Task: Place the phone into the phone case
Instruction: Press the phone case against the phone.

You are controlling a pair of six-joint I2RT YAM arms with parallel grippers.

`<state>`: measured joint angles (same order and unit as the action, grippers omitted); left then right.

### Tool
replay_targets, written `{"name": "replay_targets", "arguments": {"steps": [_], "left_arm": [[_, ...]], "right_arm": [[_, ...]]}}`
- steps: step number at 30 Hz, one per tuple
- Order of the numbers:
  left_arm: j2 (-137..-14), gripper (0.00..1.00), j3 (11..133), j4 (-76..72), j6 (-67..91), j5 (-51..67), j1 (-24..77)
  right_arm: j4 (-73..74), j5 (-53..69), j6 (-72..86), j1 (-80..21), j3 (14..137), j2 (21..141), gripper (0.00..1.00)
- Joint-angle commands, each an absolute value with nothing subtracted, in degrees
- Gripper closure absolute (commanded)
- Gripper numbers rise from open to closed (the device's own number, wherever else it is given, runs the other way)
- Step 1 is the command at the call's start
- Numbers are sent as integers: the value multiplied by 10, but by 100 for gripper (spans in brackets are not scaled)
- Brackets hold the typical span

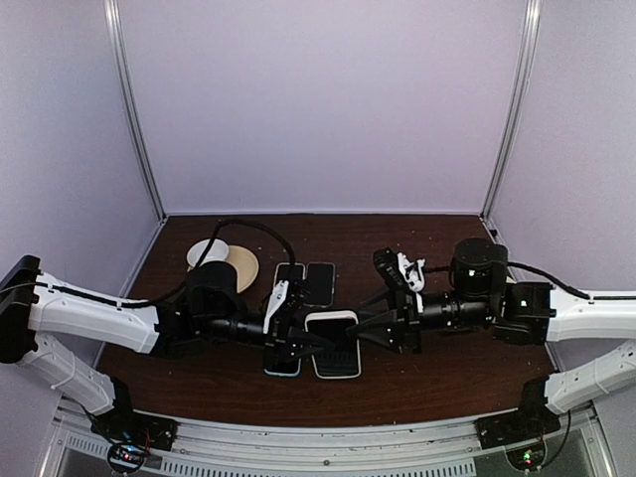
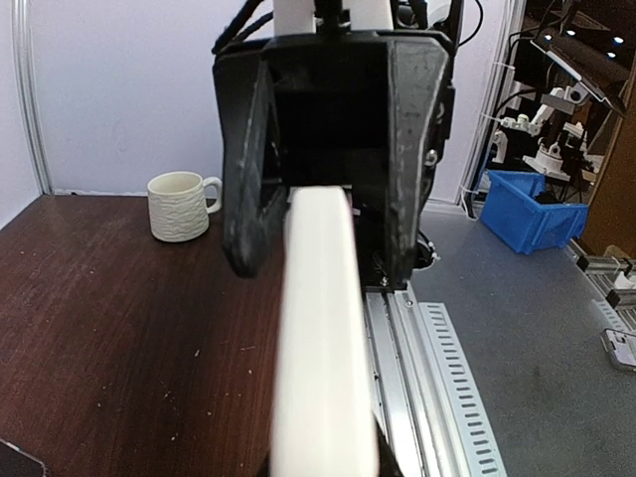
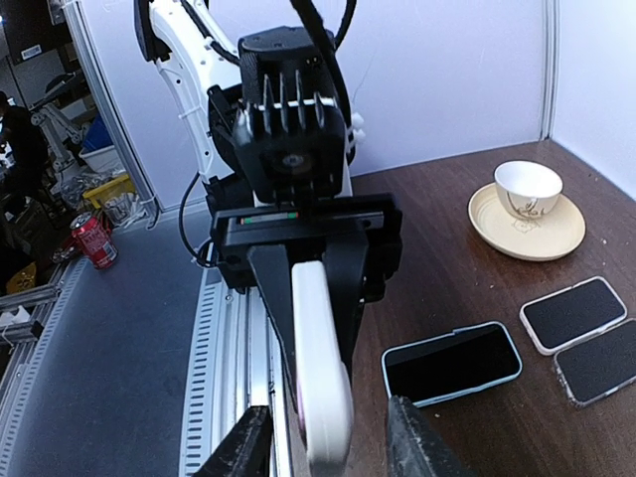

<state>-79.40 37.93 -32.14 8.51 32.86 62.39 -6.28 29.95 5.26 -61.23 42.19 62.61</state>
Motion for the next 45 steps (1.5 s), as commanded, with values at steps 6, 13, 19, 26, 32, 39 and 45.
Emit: {"name": "replay_targets", "arguments": {"steps": [6, 13, 19, 26, 32, 39, 45], "left_arm": [[-781, 100, 392, -363, 70, 322, 627], [-781, 100, 393, -359, 70, 326, 628], [-765, 70, 391, -357, 77, 325, 627], [-749, 62, 389, -351, 78, 302, 627], [-754, 100, 389, -355, 85, 306, 627], [-742, 100, 384, -362, 90, 287, 626], [-743, 100, 386, -354, 88, 285, 627]], "right_arm": [[-96, 298, 72, -610, 448, 630, 53], [-104, 299, 81, -610, 458, 658, 86], [-98, 299, 71, -610, 452, 644, 100], [-90, 300, 64, -610, 453, 631, 100], [-85, 294, 71, -610, 449, 632, 96], [-72, 274, 89, -610, 395, 632, 68], [-105, 289, 115, -610, 368, 638, 75]]}}
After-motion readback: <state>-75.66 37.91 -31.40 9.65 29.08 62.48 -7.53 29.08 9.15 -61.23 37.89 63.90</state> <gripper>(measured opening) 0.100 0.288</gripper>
